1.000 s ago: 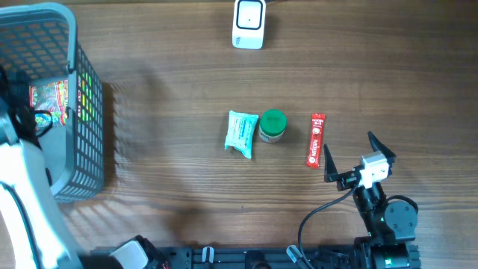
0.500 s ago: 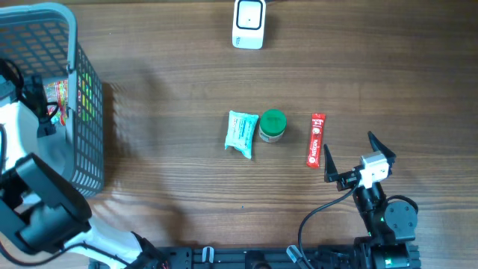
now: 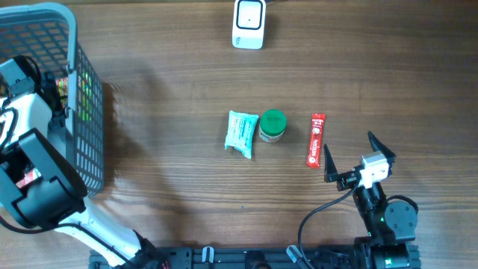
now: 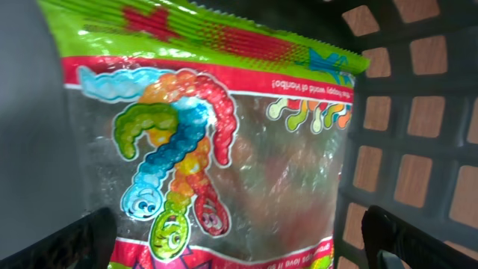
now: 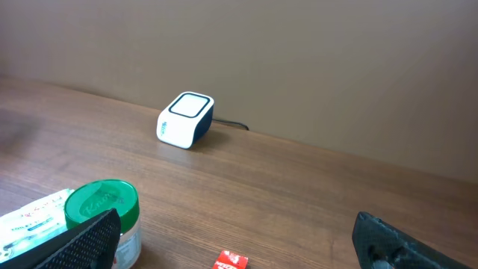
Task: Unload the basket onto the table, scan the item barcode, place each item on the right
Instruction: 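Reach the left gripper into the basket and grasp the Haribo bag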
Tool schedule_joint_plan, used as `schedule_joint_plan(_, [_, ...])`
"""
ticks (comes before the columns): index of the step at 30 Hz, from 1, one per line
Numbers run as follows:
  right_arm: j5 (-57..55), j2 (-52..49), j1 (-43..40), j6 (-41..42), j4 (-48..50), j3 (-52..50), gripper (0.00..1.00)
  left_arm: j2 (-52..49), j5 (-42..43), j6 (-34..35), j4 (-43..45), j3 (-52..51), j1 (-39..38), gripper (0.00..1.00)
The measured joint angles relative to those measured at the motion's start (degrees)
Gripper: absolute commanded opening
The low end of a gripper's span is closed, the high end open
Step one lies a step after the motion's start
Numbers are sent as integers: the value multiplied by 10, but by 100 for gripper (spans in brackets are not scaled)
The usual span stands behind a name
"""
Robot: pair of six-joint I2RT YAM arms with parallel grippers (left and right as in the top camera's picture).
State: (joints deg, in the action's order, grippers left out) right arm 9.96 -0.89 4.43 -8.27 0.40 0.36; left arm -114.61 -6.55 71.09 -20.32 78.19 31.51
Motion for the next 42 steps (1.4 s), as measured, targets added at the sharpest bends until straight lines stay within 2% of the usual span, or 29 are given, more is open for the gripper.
schedule_joint_plan(2, [0, 0, 0, 0, 0, 0, 100, -5, 0, 1, 8, 3, 0, 70])
schedule_joint_plan(3, [0, 0, 0, 0, 0, 0, 100, -10, -1, 3, 10, 6, 0, 36])
schedule_joint_plan(4, [0, 0, 0, 0, 0, 0, 100, -16, -4, 4, 11, 7, 0, 14])
schedule_joint_plan(5, [0, 0, 0, 0, 0, 0, 100, -21, -4, 5, 6, 9, 0, 4])
schedule_joint_plan(11, [0, 0, 0, 0, 0, 0, 100, -31, 25, -5, 18, 15, 2, 4])
schedule_joint_plan(19, [0, 0, 0, 0, 0, 0, 100, -2, 73, -27, -52, 33, 4, 4])
schedule_joint_plan(30, [0, 0, 0, 0, 0, 0, 100, 272, 15, -64, -155, 57, 3, 4])
schedule_joint_plan(32, [0, 0, 0, 0, 0, 0, 100, 292, 3, -66, -185, 58, 3, 46])
schedule_joint_plan(33, [0, 0, 0, 0, 0, 0, 100, 293, 0, -68, -203, 58, 3, 87])
schedule_joint_plan(34, [0, 0, 0, 0, 0, 0, 100, 291, -2, -72, -218, 58, 3, 100])
schedule_joint_plan(39, [0, 0, 0, 0, 0, 0, 100, 246, -17, -72, -291, 58, 4, 100])
schedule_joint_plan(42, [0, 0, 0, 0, 0, 0, 100, 205, -22, -72, -302, 59, 5, 100])
